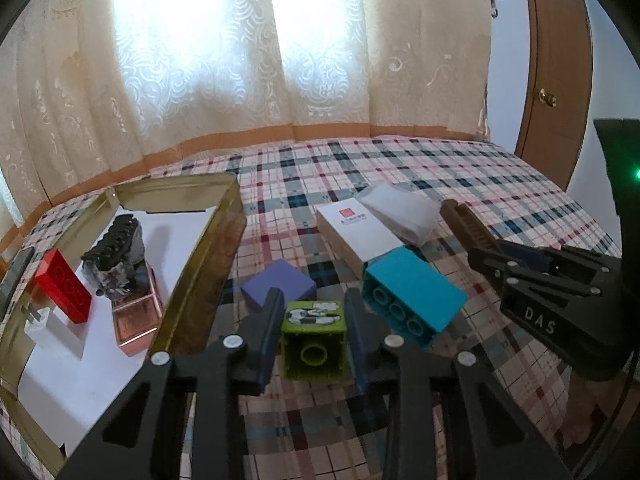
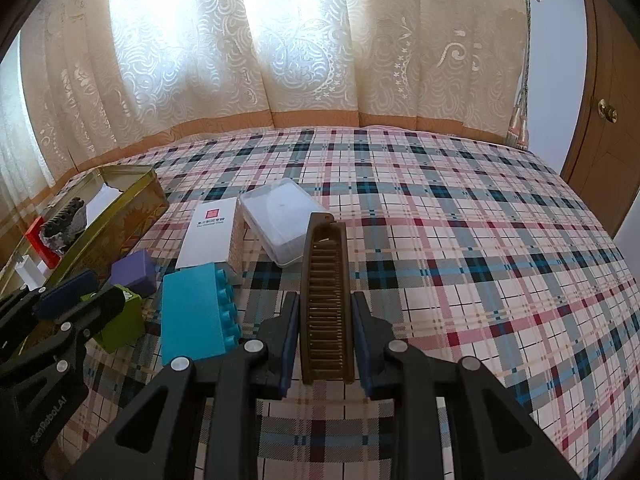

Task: Organize rigid objects
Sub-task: 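Grasp the green soccer-print block with the left tool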

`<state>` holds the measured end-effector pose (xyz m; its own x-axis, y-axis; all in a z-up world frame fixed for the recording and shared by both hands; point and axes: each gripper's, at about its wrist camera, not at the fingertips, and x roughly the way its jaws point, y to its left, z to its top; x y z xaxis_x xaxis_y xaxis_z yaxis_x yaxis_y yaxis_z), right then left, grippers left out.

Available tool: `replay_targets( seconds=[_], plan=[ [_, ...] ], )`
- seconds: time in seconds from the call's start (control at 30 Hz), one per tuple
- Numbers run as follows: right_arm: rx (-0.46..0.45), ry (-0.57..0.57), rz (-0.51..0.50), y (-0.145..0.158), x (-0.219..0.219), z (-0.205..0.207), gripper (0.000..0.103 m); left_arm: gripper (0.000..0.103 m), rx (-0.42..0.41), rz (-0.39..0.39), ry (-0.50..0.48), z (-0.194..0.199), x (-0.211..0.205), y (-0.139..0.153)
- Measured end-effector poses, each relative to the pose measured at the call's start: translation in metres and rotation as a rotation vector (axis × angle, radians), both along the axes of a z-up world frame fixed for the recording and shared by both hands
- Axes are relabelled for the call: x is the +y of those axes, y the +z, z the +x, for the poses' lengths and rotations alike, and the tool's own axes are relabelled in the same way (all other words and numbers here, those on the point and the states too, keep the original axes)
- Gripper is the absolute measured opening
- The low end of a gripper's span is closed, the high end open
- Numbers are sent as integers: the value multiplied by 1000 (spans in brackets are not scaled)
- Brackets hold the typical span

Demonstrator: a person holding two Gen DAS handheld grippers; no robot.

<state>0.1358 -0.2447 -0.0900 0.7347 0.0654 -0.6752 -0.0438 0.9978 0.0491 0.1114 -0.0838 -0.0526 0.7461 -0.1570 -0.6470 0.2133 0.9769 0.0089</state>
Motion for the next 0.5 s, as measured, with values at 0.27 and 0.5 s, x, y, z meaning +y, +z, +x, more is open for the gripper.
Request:
replay_targets(
  seconds=[0.27,0.5],
  plan=[
    [-6,4,4,0,0,-1,28,58,65,13,-18,6,-3,-9],
    [-6,16,26,0,-3,-1,28,58,118,7,-9,10,2,-16]
  ],
)
